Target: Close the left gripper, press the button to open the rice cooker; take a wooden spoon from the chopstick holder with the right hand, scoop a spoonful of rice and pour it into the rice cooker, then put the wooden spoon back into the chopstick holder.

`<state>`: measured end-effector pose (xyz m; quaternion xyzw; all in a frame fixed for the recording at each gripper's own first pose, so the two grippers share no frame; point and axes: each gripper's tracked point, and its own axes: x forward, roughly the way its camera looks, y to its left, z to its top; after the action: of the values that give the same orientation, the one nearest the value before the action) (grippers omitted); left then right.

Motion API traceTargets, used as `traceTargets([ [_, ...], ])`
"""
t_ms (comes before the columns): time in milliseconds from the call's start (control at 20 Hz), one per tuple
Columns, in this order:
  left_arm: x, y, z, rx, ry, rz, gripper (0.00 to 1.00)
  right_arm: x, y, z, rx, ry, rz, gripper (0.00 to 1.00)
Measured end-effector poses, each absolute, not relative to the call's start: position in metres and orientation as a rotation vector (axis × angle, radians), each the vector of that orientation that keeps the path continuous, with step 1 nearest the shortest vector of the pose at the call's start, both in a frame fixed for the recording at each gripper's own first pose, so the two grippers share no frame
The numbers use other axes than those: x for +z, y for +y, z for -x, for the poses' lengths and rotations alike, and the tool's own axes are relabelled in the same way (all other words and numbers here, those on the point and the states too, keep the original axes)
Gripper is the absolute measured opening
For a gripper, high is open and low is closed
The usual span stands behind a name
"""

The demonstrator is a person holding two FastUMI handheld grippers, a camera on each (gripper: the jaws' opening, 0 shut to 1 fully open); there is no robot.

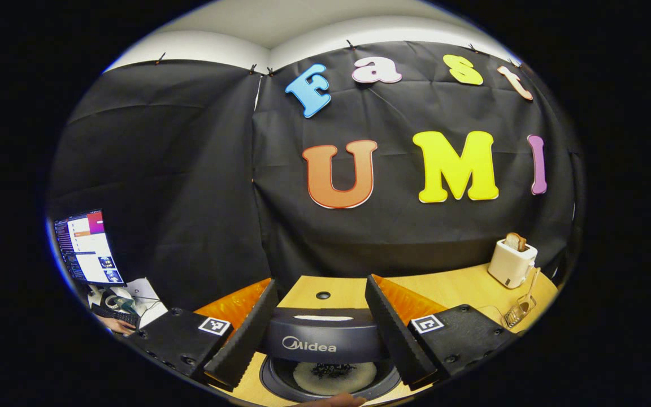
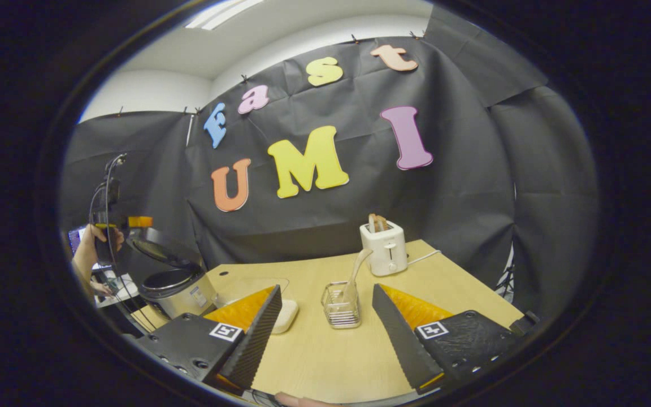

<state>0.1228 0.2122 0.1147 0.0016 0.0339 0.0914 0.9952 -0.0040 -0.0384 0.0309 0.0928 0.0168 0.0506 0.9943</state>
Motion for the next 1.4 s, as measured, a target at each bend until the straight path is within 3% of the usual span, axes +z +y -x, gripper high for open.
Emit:
traceTargets([
  [100,0.095,0.208,-0.111,0.171,0.090,0.001,0.99,0.035,-0.038,0.006,0.099,0.011,-0.156,0.92],
  [250,0.066,0.203,-0.097,0.158,0.115,0.004,0.99,0.035,-0.030,0.011,0.102,-0.007,-0.113,0.96],
  [300,0.058,0.202,-0.096,0.152,0.127,0.003,0.99,0.035,-0.026,0.012,0.110,-0.006,-0.108,0.92],
  [400,0.037,0.199,-0.091,0.139,0.169,0.001,0.99,0.034,-0.019,0.012,0.128,-0.002,-0.103,0.96],
  [500,0.019,0.196,-0.086,0.139,0.208,-0.004,0.98,0.031,-0.016,0.011,0.134,0.006,-0.101,0.92],
  [550,0.016,0.195,-0.084,0.141,0.215,-0.021,0.97,0.029,-0.015,0.010,0.136,0.010,-0.097,0.96],
  [650,0.009,0.195,-0.081,0.148,0.238,-0.069,0.96,0.028,-0.016,0.008,0.132,0.014,-0.095,0.92],
  [950,-0.012,0.191,-0.068,0.147,0.413,0.010,0.93,0.031,-0.024,0.010,0.109,0.004,-0.094,0.92],
  [1000,-0.013,0.186,-0.065,0.136,0.440,0.051,0.93,0.032,-0.024,0.011,0.107,0.001,-0.095,0.96],
  [1150,-0.014,0.184,-0.052,0.103,0.507,0.079,0.94,0.032,-0.027,0.011,0.104,0.002,-0.104,0.92],
  [1250,-0.014,0.183,-0.045,0.092,0.530,0.072,0.94,0.032,-0.030,0.011,0.098,0.005,-0.111,0.96],
  [1400,-0.016,0.182,-0.041,0.089,0.530,0.080,0.94,0.033,-0.028,0.011,0.100,0.005,-0.112,0.92],
])
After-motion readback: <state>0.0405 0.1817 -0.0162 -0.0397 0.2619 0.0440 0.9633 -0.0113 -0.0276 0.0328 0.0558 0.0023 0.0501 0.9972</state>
